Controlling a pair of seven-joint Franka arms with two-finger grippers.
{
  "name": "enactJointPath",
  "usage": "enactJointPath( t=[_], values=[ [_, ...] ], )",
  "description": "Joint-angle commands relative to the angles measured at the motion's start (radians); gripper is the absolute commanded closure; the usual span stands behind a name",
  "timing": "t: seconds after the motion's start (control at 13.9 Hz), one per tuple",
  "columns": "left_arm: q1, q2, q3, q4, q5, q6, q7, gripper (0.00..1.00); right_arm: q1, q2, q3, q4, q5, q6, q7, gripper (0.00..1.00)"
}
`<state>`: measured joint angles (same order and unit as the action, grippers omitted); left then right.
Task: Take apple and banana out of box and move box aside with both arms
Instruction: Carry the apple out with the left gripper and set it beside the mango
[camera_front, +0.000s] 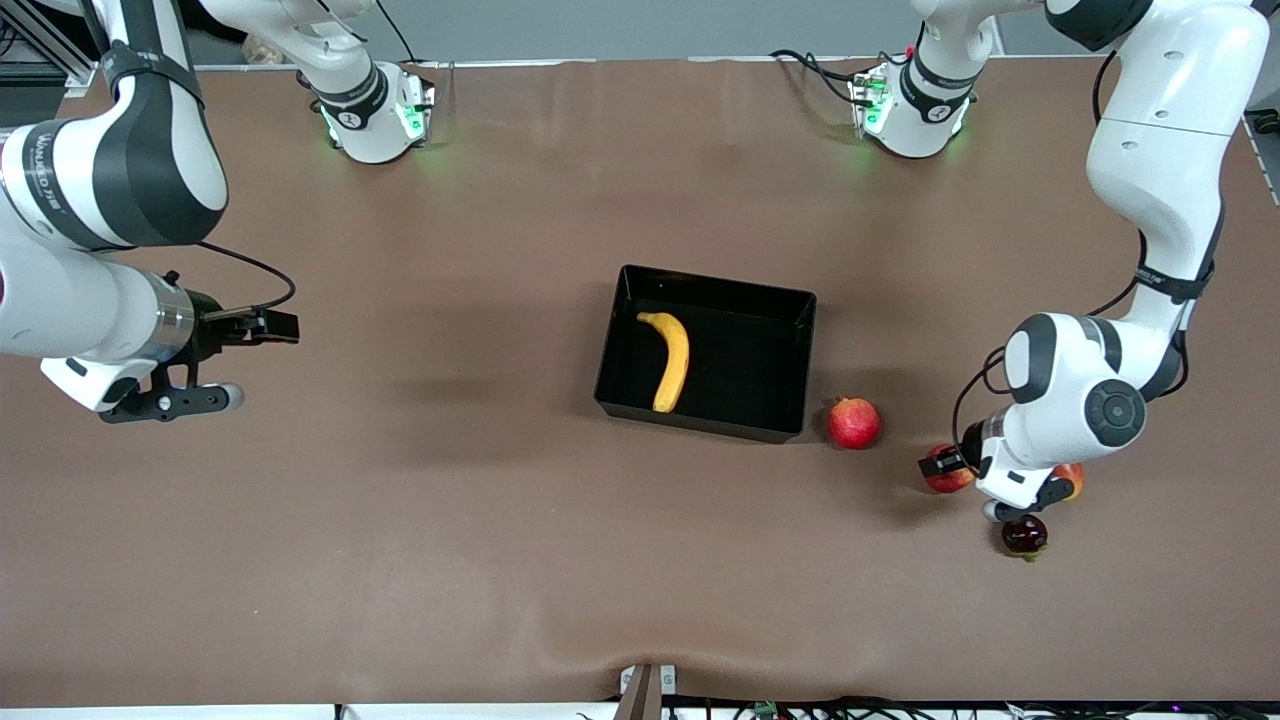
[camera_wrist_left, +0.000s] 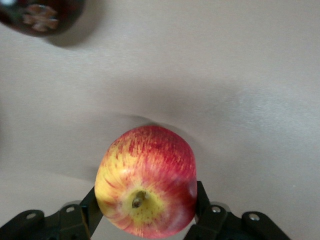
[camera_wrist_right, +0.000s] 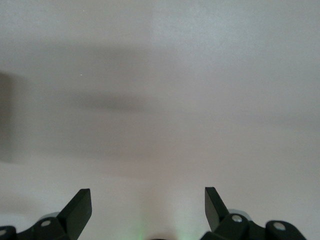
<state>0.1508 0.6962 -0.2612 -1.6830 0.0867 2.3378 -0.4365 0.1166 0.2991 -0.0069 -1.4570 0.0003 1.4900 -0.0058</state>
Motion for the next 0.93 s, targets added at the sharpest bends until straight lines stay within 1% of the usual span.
enactJointPath(
  t=[0.0,0.14,0.29,0.43,0.57,0.65,0.79,0.86],
  values=[
    [-0.011,0.019,-0.007,0.014,0.010,0.034,-0.010,0.00,-0.011,0.006,0.007,0.012,0.001,-0.011,-0.003,0.00],
    [-0.043,-0.045,-0.019,0.006,0.008,0.002,-0.022,0.00,-0.014,0.008,0.008,0.010,0.003,-0.011,-0.003,0.00],
    [-0.074,-0.102,-0.021,0.016,0.008,-0.078,-0.042,0.00,-0.002,0.006,0.008,0.012,0.003,-0.010,-0.002,0.00],
    [-0.083,-0.156,-0.042,0.016,0.008,-0.144,-0.051,0.00,0.001,0.005,0.010,0.012,0.016,-0.007,-0.003,0.00],
    [-0.086,-0.191,-0.087,0.016,0.008,-0.218,-0.094,0.00,0.001,0.002,0.011,0.012,0.087,0.002,-0.008,0.00],
    [-0.088,-0.204,-0.122,0.014,0.008,-0.239,-0.146,0.00,0.006,0.000,0.011,0.012,0.125,0.010,-0.011,0.00],
    [-0.103,-0.195,-0.202,0.017,0.010,-0.242,-0.256,0.00,0.047,-0.005,0.011,0.012,0.142,0.061,-0.019,0.00],
    [-0.143,-0.193,-0.219,0.022,0.010,-0.235,-0.316,0.00,0.073,-0.008,0.010,0.012,0.142,0.090,-0.019,0.00]
  ],
)
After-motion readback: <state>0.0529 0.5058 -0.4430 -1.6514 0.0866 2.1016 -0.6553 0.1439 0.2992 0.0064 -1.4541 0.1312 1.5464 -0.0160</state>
